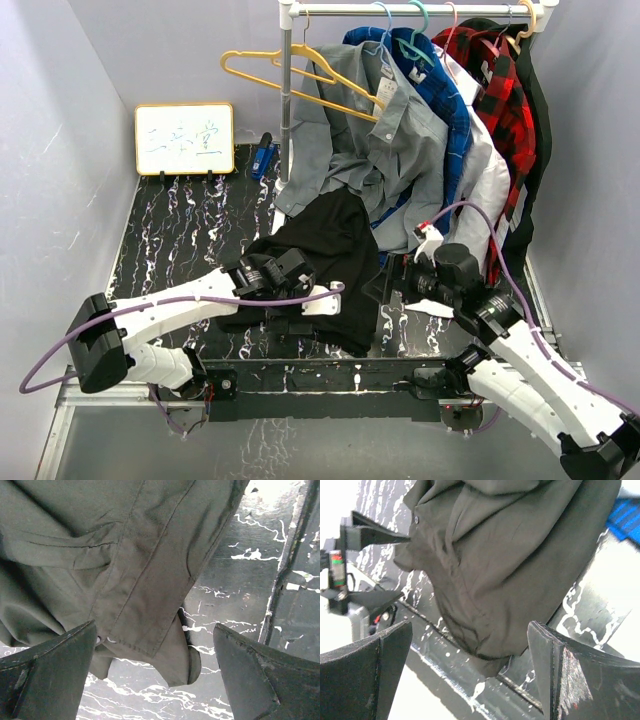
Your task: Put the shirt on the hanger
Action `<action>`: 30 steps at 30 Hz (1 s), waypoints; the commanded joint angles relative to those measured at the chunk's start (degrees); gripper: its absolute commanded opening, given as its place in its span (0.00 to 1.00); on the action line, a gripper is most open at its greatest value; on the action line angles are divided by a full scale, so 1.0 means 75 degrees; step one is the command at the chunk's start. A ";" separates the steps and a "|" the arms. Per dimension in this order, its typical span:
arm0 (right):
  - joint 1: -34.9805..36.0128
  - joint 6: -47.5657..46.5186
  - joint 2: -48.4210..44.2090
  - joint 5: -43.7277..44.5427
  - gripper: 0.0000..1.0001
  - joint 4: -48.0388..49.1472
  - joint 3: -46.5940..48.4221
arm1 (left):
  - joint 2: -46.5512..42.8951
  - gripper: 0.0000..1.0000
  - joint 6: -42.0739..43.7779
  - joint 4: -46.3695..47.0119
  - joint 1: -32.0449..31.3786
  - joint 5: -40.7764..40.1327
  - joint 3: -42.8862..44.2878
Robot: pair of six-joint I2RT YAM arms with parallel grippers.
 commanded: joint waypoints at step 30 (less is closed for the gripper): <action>0.0077 0.1269 -0.1467 -0.1730 0.98 -0.1912 -0.0737 | 0.0786 0.00 -0.0424 0.2503 -0.0662 -0.0882 -0.1402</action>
